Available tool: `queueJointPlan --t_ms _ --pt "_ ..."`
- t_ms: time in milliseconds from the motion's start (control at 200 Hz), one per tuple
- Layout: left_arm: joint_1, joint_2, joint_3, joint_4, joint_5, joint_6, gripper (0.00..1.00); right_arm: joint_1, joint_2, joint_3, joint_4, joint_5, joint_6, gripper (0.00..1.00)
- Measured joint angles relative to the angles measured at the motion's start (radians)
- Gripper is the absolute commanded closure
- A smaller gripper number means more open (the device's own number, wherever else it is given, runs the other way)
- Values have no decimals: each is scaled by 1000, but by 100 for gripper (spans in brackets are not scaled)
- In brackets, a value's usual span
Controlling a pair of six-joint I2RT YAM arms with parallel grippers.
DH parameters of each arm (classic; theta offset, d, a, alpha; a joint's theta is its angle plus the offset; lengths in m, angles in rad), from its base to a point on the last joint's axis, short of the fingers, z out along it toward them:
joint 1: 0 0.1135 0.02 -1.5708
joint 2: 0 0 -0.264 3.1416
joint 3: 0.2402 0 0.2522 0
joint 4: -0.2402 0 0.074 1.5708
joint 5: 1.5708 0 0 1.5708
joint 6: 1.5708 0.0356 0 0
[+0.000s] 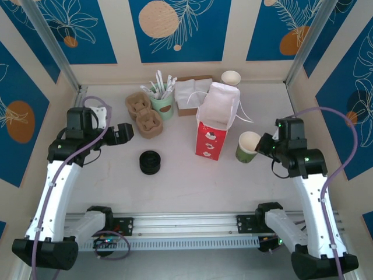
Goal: Pack the takeout coffee
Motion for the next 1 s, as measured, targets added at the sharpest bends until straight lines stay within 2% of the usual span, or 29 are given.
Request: queueJointPlan --t_ms 330,520,770,1000 --pt "-14 22 -88 66 24 -31 5 305 -88 -196 157 3 97 100" --pt "-27 34 -126 103 38 -60 6 476 -87 -276 255 56 177 100" --pt "-37 50 -177 156 53 -99 6 688 24 -302 397 167 238 100" --pt "-37 50 -191 184 52 -121 6 771 143 -303 500 219 269 100"
